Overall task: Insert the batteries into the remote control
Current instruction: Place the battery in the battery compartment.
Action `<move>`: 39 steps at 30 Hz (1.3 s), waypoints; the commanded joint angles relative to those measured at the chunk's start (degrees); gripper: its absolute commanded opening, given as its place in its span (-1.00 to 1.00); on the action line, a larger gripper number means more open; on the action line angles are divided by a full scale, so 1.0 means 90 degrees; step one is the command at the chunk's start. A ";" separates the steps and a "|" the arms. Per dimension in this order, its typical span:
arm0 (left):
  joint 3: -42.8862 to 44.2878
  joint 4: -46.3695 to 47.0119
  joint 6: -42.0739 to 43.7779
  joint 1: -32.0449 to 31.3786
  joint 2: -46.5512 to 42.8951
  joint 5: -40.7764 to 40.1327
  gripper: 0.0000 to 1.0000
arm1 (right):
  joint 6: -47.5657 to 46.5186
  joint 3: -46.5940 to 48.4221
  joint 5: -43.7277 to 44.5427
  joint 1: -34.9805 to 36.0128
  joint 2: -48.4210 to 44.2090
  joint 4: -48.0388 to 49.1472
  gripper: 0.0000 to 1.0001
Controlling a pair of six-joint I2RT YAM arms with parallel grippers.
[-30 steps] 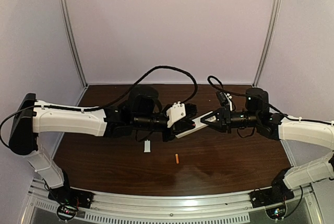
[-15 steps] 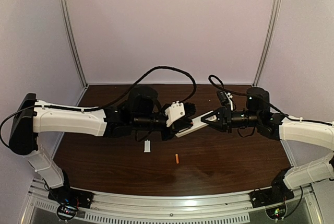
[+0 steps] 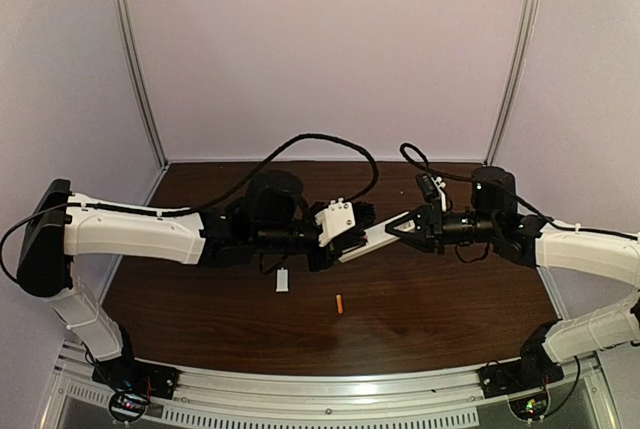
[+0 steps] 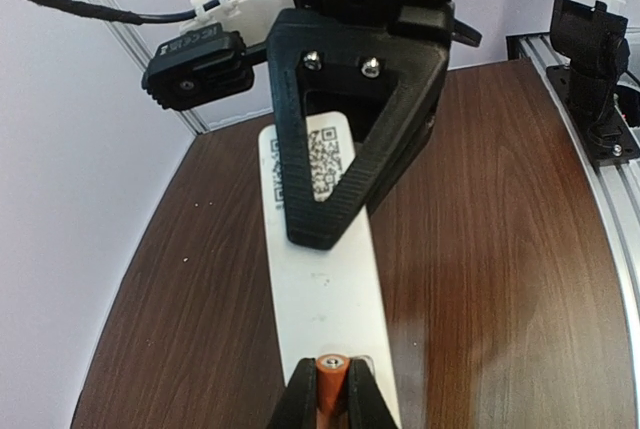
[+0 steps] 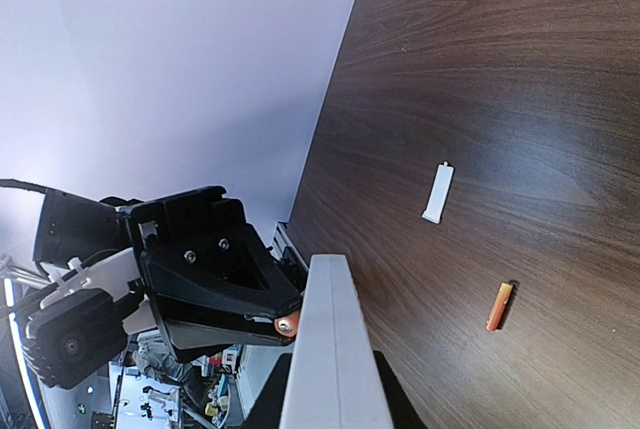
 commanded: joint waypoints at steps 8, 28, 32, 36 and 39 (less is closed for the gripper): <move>-0.0073 -0.0678 0.0067 0.0141 0.0089 -0.0530 -1.00 | -0.0390 0.0352 -0.0008 -0.0116 -0.0291 -0.0411 -1.00; 0.0626 -0.1262 -0.0088 0.0129 0.0434 0.0014 -1.00 | -0.0620 0.0378 0.0105 -0.0120 -0.0024 -0.0574 -1.00; 0.0781 -0.1453 -0.0113 0.0093 0.0518 -0.0123 -1.00 | -0.0680 0.0395 0.0223 -0.0121 0.0020 -0.0703 -1.00; 0.0839 -0.1480 -0.0250 0.0092 0.0584 -0.0238 -1.00 | -0.0649 0.0367 0.0254 -0.0121 0.0019 -0.0622 -1.00; 0.0943 -0.1558 -0.0452 0.0088 0.0689 -0.0435 -1.00 | -0.0591 0.0339 0.0278 -0.0121 -0.0024 -0.0537 -1.00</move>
